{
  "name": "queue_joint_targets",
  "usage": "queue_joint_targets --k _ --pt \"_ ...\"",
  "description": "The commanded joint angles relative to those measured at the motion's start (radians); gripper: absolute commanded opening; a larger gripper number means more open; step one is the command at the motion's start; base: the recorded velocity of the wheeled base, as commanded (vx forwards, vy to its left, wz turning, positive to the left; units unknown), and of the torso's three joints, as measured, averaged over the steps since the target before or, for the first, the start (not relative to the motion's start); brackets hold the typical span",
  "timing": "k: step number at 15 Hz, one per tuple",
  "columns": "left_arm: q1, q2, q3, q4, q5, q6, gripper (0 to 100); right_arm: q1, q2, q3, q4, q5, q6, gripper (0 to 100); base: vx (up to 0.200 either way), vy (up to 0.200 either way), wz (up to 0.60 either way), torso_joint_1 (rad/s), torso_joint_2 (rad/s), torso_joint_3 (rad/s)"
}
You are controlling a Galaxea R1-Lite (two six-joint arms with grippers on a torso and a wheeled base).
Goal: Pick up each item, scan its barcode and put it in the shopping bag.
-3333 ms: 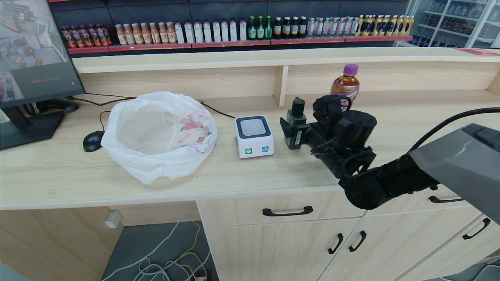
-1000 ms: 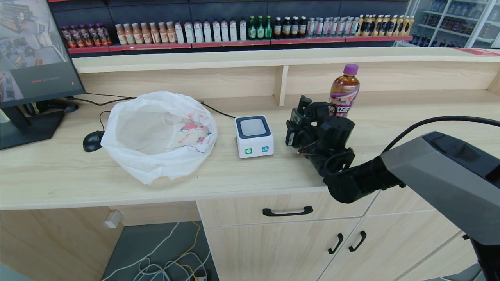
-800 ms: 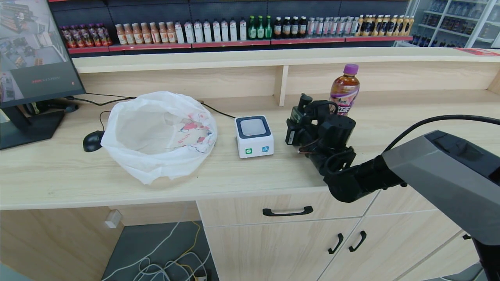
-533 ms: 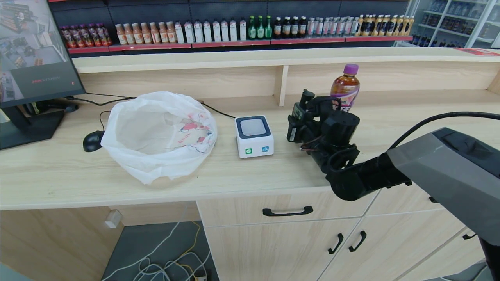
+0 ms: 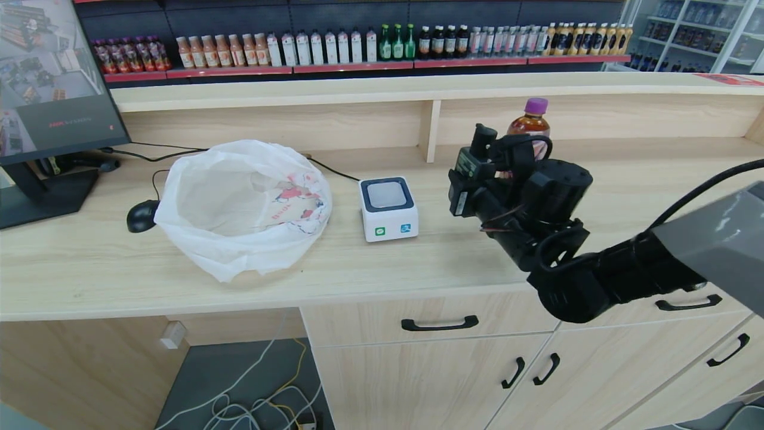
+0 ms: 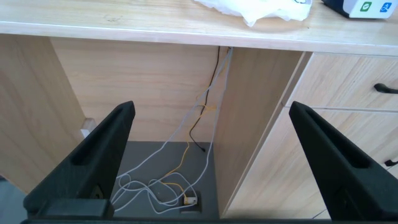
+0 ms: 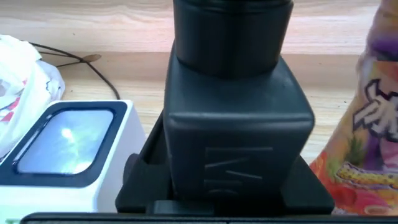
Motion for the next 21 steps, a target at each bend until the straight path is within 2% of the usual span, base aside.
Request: queue_joint_targets --k 1,5,8,12,18,19,21 --pt "0.0 0.0 0.0 0.0 0.0 0.0 100 0.027 -0.19 0.178 -0.007 0.0 0.0 0 0.0 0.0 0.0 0.0 0.0 0.0" --pt "0.0 0.0 0.0 0.0 0.0 0.0 100 0.072 -0.425 0.542 -0.105 0.0 0.0 0 0.0 0.0 0.0 0.0 0.0 0.0" --pt "0.0 0.0 0.0 0.0 0.0 0.0 100 0.115 -0.546 0.701 -0.122 0.0 0.003 0 0.0 0.0 0.0 0.0 0.0 0.0" --pt "0.0 0.0 0.0 0.0 0.0 0.0 100 0.123 -0.618 0.738 -0.12 0.081 0.003 0 0.0 0.0 0.0 0.0 0.0 0.0" --pt "0.0 0.0 0.0 0.0 0.0 0.0 100 0.126 -0.665 0.789 -0.12 0.101 0.009 0 0.0 0.0 0.0 0.0 0.0 0.0" --pt "0.0 0.0 0.0 0.0 0.0 0.0 100 0.124 -0.665 0.805 -0.12 0.126 0.009 0 0.0 0.0 0.0 0.0 0.0 0.0" --pt "0.0 0.0 0.0 0.0 0.0 0.0 100 0.124 -0.641 0.827 -0.119 0.276 0.012 0 0.0 0.0 0.0 0.0 0.0 0.0"
